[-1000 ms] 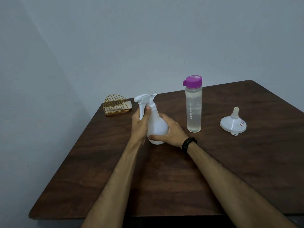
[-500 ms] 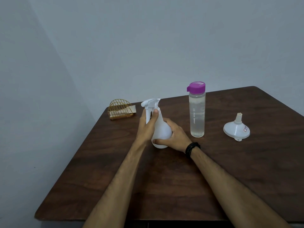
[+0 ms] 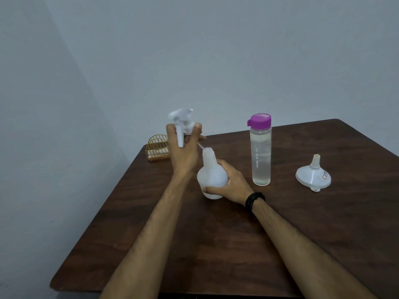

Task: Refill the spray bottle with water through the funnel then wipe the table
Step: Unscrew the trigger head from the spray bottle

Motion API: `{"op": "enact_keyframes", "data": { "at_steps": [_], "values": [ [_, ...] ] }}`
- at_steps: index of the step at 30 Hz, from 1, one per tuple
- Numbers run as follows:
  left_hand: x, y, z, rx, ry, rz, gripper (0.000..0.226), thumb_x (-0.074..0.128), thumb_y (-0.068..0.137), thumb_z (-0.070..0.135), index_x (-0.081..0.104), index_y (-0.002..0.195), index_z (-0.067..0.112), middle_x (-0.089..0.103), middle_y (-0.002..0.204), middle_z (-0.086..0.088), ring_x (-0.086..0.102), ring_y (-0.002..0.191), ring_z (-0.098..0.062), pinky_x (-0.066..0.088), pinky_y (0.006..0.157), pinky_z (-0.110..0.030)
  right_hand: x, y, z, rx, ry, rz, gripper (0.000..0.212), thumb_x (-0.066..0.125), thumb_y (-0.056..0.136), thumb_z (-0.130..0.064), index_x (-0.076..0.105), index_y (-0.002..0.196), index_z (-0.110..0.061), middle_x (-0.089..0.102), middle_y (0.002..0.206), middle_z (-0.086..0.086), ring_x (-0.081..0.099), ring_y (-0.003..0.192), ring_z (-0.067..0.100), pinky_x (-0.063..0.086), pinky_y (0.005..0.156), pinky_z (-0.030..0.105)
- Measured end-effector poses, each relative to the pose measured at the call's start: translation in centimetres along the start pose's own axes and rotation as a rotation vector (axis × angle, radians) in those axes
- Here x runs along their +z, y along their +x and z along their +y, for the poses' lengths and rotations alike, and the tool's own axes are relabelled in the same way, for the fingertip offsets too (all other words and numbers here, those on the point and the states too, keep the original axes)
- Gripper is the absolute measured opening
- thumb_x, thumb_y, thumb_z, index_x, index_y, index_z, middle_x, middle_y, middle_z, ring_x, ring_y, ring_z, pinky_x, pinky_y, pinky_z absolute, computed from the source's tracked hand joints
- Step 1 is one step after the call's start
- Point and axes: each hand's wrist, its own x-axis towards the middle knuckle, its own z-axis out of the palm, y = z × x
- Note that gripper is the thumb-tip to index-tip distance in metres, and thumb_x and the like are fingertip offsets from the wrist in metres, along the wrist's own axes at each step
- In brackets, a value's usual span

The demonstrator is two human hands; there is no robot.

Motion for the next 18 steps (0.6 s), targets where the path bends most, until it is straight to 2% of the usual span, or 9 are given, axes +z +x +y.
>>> {"op": "enact_keyframes", "data": {
  "at_steps": [3, 7, 12, 15, 18],
  "values": [
    [-1.4, 2.4, 3.5, 0.016, -0.126, 0.11, 0.028, 0.066, 0.097, 0.022, 0.05, 0.112, 0.004, 0.064, 0.075, -0.009, 0.064, 0.058, -0.018, 0.055, 0.059, -0.031, 0.0, 0.1, 0.1, 0.006, -0.001, -0.018, 0.086, 0.088, 0.062, -0.05, 0.044, 0.135, -0.039, 0.053, 0.126, -0.015, 0.053, 0.115, 0.008, 0.052, 0.095, 0.037],
    [-3.6, 4.6, 8.4, 0.103, -0.248, 0.235, 0.018, 0.058, 0.102, 0.027, 0.051, 0.109, 0.012, 0.061, 0.07, -0.003, 0.056, 0.055, -0.015, 0.052, 0.061, -0.03, 0.0, 0.0, 0.1, -0.003, -0.012, -0.017, 0.085, 0.088, 0.061, -0.052, 0.044, 0.133, -0.042, 0.054, 0.125, -0.016, 0.054, 0.114, 0.007, 0.052, 0.091, 0.032],
    [-5.6, 5.5, 12.4, 0.205, -0.296, 0.267, 0.01, 0.056, 0.103, 0.023, 0.051, 0.101, 0.014, 0.061, 0.072, -0.004, 0.053, 0.054, -0.014, 0.051, 0.058, -0.029, 0.0, -0.1, 0.3, 0.004, -0.035, -0.008, 0.088, 0.088, 0.063, -0.051, 0.043, 0.137, -0.035, 0.053, 0.127, -0.012, 0.053, 0.114, 0.012, 0.052, 0.095, 0.039],
    [-5.9, 5.2, 11.1, 0.129, -0.227, 0.232, 0.007, 0.056, 0.103, 0.02, 0.053, 0.097, 0.017, 0.06, 0.072, -0.003, 0.052, 0.053, -0.013, 0.049, 0.054, -0.026, 0.0, -0.3, 0.1, 0.024, -0.041, -0.002, 0.09, 0.088, 0.065, -0.047, 0.041, 0.14, -0.031, 0.052, 0.131, -0.007, 0.052, 0.116, 0.016, 0.051, 0.099, 0.043],
    [-5.9, 3.8, 6.9, -0.035, -0.077, 0.172, 0.01, 0.058, 0.102, 0.021, 0.056, 0.092, 0.02, 0.06, 0.071, -0.002, 0.054, 0.055, -0.012, 0.05, 0.053, -0.027, -0.1, -0.6, -0.1, 0.042, -0.05, -0.005, 0.093, 0.088, 0.066, -0.047, 0.038, 0.143, -0.03, 0.05, 0.135, -0.005, 0.05, 0.118, 0.015, 0.049, 0.102, 0.044]
  ]
}}
